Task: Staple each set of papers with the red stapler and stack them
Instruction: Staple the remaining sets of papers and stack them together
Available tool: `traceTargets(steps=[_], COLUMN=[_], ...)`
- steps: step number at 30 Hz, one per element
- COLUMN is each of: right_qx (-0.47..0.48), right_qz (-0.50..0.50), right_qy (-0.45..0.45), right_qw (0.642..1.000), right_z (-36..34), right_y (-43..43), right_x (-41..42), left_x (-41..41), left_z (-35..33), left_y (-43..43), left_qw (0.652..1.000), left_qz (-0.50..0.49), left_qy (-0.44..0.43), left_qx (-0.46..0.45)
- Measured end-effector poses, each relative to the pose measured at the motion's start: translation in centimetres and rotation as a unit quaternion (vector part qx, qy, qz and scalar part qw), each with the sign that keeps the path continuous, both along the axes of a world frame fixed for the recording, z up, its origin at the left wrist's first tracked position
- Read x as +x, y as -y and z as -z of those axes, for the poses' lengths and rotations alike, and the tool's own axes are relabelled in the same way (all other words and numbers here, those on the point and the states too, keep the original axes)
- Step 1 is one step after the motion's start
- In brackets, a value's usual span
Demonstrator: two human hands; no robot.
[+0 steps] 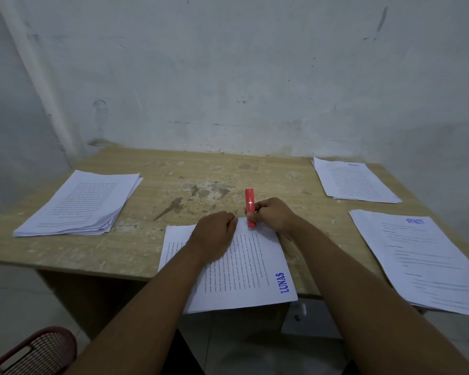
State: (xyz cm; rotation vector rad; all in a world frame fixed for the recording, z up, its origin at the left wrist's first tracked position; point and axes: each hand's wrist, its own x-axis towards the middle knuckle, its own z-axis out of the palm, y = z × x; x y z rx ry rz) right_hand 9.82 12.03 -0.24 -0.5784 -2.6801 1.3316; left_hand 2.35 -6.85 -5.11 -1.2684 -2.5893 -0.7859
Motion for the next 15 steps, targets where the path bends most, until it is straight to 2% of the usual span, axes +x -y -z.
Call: traceTargets(steps=[15], right_qx=[0.017], right_qz=[0.0], right_qy=[0.008], right_qw=[1.0], right_z=[0.15], right_y=[-0.08], right_x=[-0.46], left_x=[-0.09], left_z=[0.1], left_y=[0.05], left_qw=[1.0], left_qz=[0.001], left_qy=[0.001], left_qx=[0.006])
